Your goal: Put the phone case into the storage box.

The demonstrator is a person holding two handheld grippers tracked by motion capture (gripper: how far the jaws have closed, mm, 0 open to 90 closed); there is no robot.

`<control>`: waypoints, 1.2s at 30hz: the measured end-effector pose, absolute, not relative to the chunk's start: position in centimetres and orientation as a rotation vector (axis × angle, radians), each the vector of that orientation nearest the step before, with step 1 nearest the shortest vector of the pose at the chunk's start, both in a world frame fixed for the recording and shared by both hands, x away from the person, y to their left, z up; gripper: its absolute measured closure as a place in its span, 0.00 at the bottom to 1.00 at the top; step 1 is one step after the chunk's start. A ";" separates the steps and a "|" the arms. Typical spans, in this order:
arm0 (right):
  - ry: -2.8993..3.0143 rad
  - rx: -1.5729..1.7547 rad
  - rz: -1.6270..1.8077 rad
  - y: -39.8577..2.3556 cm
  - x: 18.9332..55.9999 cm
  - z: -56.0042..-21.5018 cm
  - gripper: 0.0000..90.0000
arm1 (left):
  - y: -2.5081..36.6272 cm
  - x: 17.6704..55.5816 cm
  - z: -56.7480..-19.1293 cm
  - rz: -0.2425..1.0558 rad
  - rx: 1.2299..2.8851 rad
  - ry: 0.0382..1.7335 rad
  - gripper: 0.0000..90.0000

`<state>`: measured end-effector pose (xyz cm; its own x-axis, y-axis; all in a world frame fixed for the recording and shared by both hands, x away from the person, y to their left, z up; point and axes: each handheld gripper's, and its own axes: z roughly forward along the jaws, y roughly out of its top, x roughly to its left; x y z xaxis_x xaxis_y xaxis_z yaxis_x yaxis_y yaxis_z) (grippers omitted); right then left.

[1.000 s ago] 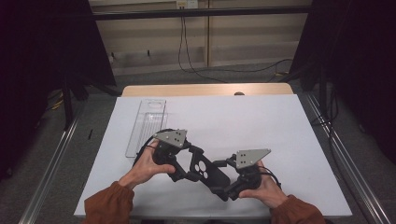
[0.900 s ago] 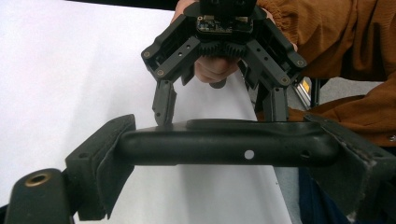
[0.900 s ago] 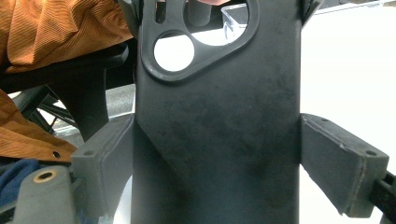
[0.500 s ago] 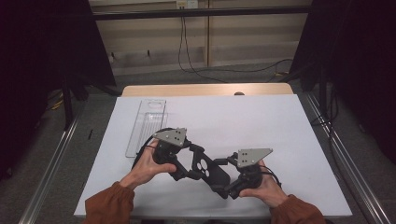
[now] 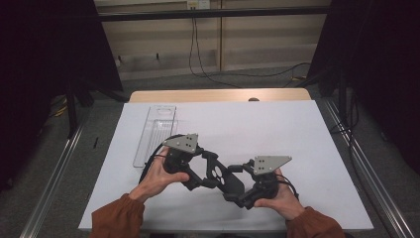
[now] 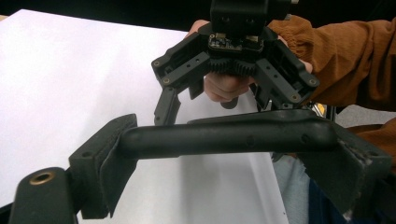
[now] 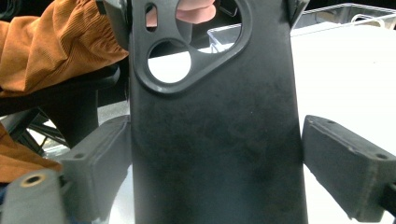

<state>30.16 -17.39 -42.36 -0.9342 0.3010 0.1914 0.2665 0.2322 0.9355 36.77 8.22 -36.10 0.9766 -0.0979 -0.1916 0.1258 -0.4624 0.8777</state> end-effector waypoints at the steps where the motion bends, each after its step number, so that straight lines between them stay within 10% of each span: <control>1: 2.439 0.572 1.844 -17.4 30.2 -42.4 0.09 | 8.3 36.8 -36.1 -0.255 2.036 0.026 0.16; 36: 2.207 0.840 1.747 -19.9 30.4 -42.0 0.01 | 11.2 37.9 -35.7 -0.088 1.992 0.276 0.16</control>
<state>30.40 -19.93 -42.00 -0.8174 0.5458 0.1843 0.3047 0.1382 0.9424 37.86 11.18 -35.73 0.9703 0.1543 -0.1861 0.2337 -0.4007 0.8859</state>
